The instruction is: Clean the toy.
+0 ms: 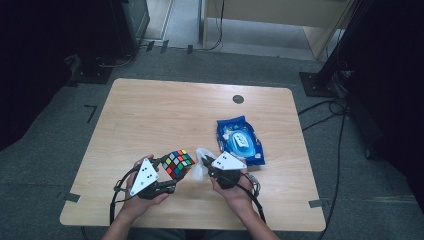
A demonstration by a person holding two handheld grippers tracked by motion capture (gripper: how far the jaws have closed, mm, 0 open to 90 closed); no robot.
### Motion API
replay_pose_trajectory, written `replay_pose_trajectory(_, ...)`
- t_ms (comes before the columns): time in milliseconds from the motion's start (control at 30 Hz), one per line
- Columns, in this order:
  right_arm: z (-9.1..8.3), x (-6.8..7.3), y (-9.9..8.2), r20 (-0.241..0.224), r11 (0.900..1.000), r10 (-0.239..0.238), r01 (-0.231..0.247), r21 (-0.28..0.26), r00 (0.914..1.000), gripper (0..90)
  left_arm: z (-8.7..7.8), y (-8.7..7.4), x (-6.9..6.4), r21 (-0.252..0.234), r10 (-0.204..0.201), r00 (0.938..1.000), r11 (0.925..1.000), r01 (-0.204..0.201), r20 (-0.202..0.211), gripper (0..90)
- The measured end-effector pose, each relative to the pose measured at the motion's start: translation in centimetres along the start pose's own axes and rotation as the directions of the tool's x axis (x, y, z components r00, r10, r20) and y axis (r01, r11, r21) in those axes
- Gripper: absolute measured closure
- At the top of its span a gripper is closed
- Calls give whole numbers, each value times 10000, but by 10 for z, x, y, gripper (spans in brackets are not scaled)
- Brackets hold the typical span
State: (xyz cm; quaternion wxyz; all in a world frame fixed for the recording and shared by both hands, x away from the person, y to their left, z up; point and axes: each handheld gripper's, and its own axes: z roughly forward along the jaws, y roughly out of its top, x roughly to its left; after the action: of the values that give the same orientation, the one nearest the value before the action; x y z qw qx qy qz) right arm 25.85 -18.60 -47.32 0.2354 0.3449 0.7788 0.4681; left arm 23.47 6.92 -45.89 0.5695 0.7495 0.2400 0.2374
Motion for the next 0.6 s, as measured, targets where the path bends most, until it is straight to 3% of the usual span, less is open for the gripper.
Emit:
replay_pose_trajectory(267, -4, -20, -3, 1045, 9989, 470, -475, 28, 9934, 779, 0, -1, 2, 44, -20, 10000, 10000, 20, -46, 342)
replay_pose_trajectory(433, -7, -26, -3, 1711, 9969, 788, -783, -97, 9821, 591, 1, -2, 2, 46, -48, 10000, 10000, 48, -82, 342)
replay_pose_trajectory(600, -14, -27, 2, 1731, 9915, 1243, -1156, -596, 9770, 499, 2, -4, 3, 80, -73, 9999, 9999, 74, -118, 342)
